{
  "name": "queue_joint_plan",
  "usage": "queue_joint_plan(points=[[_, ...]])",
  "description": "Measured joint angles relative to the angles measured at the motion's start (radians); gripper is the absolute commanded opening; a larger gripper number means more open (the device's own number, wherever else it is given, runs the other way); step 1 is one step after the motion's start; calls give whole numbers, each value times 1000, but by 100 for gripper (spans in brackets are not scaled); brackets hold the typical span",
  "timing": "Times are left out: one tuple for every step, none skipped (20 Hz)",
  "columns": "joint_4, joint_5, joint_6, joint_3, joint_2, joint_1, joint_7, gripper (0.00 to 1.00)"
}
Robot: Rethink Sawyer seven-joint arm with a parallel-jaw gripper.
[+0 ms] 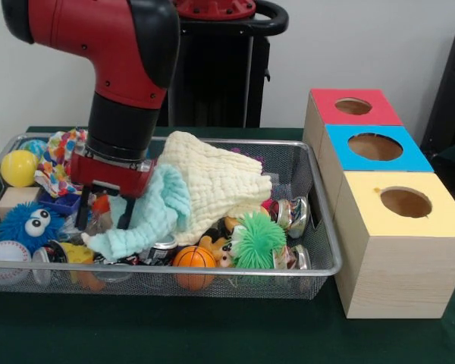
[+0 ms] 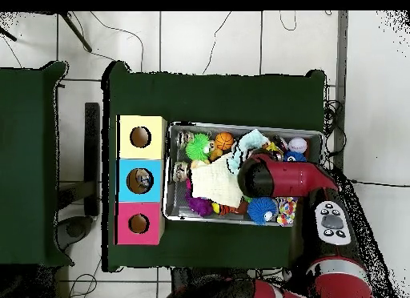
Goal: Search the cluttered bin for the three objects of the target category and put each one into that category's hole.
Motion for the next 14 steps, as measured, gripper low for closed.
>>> queue_joint_plan(points=[[-4,0,0,-5,4,-1,0,100],[-6,0,0,-8,5,-2,0,100],[-8,0,0,-11,7,-3,0,100],[-13,0,0,-17,10,-6,0,100],[-17,0,0,-24,11,-11,0,100],[-20,0,0,-29,11,-18,0,100],[-21,0,0,-31,10,-22,0,100],[-21,0,1,-38,6,-36,0,100],[-21,0,3,-40,3,-42,0,100],[-21,0,5,-44,1,-47,0,100],[-21,0,7,-47,-2,-53,0,100],[-22,0,8,-51,-4,-56,0,100],[-22,0,9,-53,-4,-57,0,100],[-23,0,9,-58,-5,-59,0,100]])
